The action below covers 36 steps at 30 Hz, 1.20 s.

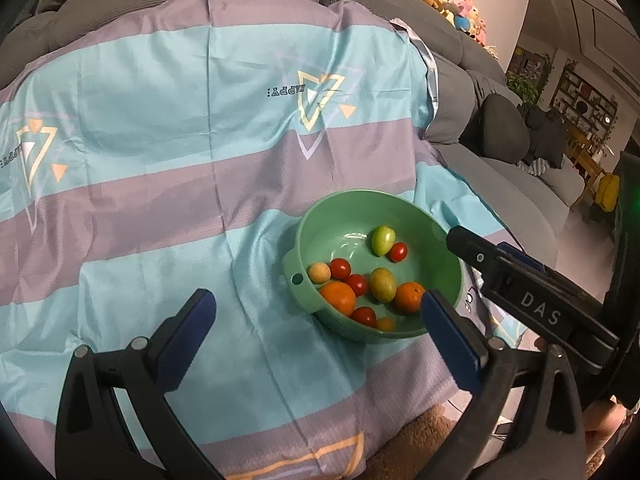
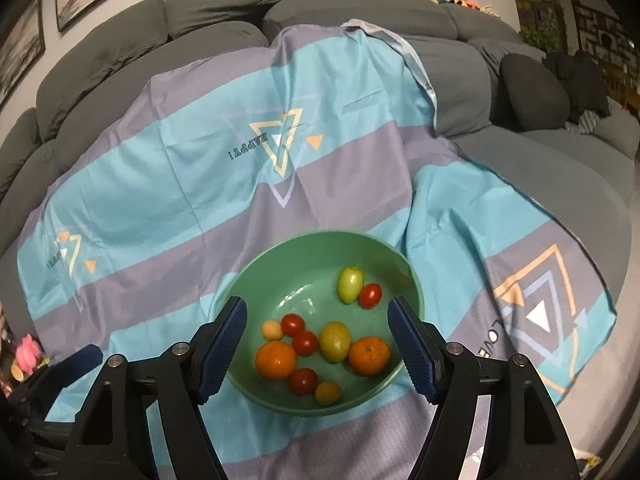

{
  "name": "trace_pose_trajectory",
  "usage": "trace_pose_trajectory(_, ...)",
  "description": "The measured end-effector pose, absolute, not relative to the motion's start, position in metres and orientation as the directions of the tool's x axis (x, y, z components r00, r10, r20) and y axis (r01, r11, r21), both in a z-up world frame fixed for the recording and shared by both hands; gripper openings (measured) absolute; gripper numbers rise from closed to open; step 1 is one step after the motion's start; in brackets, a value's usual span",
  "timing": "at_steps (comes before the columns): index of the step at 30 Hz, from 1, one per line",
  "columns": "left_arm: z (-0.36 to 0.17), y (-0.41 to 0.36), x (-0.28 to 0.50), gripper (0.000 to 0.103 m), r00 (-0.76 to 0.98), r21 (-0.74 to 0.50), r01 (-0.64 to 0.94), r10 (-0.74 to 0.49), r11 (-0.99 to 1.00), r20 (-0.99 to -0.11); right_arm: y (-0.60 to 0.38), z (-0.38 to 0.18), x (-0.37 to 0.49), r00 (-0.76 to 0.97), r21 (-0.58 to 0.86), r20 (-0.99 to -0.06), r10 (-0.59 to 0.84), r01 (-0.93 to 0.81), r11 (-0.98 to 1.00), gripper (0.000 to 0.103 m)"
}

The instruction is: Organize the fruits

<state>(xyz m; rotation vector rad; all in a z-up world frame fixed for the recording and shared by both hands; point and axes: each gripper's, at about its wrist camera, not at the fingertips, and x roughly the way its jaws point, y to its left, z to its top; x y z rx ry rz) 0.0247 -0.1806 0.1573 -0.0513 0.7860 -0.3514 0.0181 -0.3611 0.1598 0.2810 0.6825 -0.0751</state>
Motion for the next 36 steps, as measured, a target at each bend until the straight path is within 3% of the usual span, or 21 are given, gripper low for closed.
trace_pose_trajectory(36, 0.158, -0.173, 0.001, 0.102, 0.651, -0.164, 0.271, -0.306, 0.948, -0.694, -0.353, 0.164, 0.008, 0.744, 0.18, -0.668, -0.024, 0.193, 0.964, 0.074)
